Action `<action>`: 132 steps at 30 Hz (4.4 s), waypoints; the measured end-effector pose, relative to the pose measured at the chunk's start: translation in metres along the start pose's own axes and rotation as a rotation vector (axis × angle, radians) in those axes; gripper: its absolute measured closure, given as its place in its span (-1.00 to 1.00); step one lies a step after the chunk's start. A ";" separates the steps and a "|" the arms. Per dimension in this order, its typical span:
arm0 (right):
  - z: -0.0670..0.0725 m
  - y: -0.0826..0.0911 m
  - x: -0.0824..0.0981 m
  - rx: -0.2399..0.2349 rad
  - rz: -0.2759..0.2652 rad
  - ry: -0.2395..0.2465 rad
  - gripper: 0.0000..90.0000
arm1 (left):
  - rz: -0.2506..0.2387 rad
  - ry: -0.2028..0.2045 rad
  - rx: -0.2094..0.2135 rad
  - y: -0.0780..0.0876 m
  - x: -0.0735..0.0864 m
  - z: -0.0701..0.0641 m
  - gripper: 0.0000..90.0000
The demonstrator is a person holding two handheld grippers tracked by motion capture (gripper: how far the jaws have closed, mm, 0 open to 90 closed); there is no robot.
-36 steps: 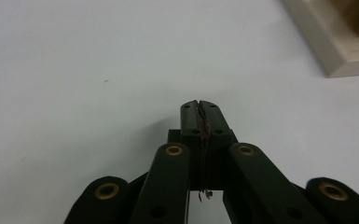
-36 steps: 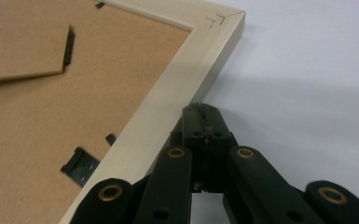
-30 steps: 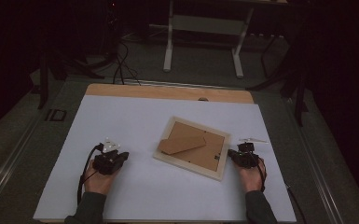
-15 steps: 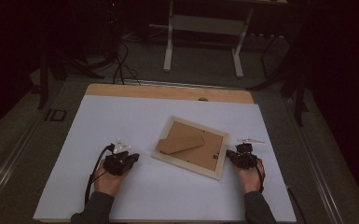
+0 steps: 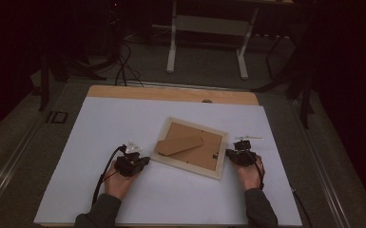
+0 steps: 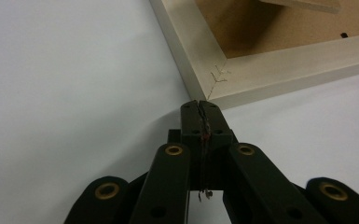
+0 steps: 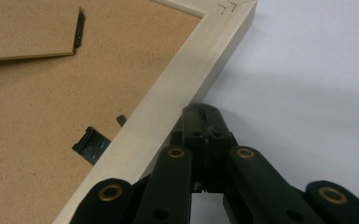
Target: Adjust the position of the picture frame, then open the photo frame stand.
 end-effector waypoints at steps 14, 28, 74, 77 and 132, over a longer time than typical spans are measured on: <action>0.002 -0.011 -0.017 -0.013 0.029 -0.017 1.00 | 0.011 -0.014 -0.020 0.003 0.001 0.002 1.00; 0.009 -0.024 -0.034 -0.042 0.041 -0.062 1.00 | 0.018 -0.002 -0.059 0.008 0.005 0.001 1.00; 0.037 -0.014 -0.012 -0.192 0.096 0.025 1.00 | 0.013 0.096 -0.120 0.018 0.015 0.008 1.00; 0.034 -0.016 -0.013 -0.216 0.093 0.007 0.99 | 0.013 0.094 -0.123 0.018 0.015 0.008 1.00; 0.031 0.020 0.002 0.046 -0.079 0.268 0.78 | -0.112 0.167 -0.070 0.038 0.011 0.025 0.68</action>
Point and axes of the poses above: each handheld gripper's, and its own axes: y roughly backward along the jaws, x roughly out of its underside, z roughly to its left, the point moved 3 cm from there along -y, roughly forward along the jaws, and after that the axes turned 4 degrees about z, right-handed, at the moved point
